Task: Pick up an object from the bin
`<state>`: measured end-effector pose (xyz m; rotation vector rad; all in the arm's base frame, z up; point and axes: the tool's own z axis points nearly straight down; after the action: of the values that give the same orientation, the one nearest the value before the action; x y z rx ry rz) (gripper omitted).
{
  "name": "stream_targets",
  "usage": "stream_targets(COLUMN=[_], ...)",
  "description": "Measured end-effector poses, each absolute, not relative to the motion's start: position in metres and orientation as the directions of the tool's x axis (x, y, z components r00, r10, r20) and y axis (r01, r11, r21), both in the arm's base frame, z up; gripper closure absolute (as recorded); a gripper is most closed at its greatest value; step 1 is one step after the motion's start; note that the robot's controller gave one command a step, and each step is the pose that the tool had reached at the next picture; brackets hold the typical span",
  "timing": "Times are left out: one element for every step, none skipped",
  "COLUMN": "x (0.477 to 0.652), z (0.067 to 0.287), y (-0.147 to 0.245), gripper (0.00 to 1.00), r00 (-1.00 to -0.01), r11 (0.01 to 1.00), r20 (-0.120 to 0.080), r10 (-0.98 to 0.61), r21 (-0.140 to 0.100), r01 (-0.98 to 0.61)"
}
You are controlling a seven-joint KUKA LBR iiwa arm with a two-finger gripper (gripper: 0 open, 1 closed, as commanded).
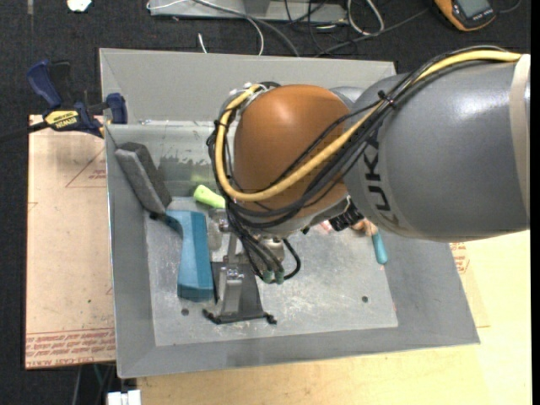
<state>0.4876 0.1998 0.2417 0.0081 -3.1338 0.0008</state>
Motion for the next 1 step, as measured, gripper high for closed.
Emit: stream_targets(x=[0.4895], z=[0.2459], y=[0.1986], gripper=[0.0], r00=[-1.0], r11=[1.0], r20=[0.0], r10=[-0.001], r21=[0.001], r01=[-0.001])
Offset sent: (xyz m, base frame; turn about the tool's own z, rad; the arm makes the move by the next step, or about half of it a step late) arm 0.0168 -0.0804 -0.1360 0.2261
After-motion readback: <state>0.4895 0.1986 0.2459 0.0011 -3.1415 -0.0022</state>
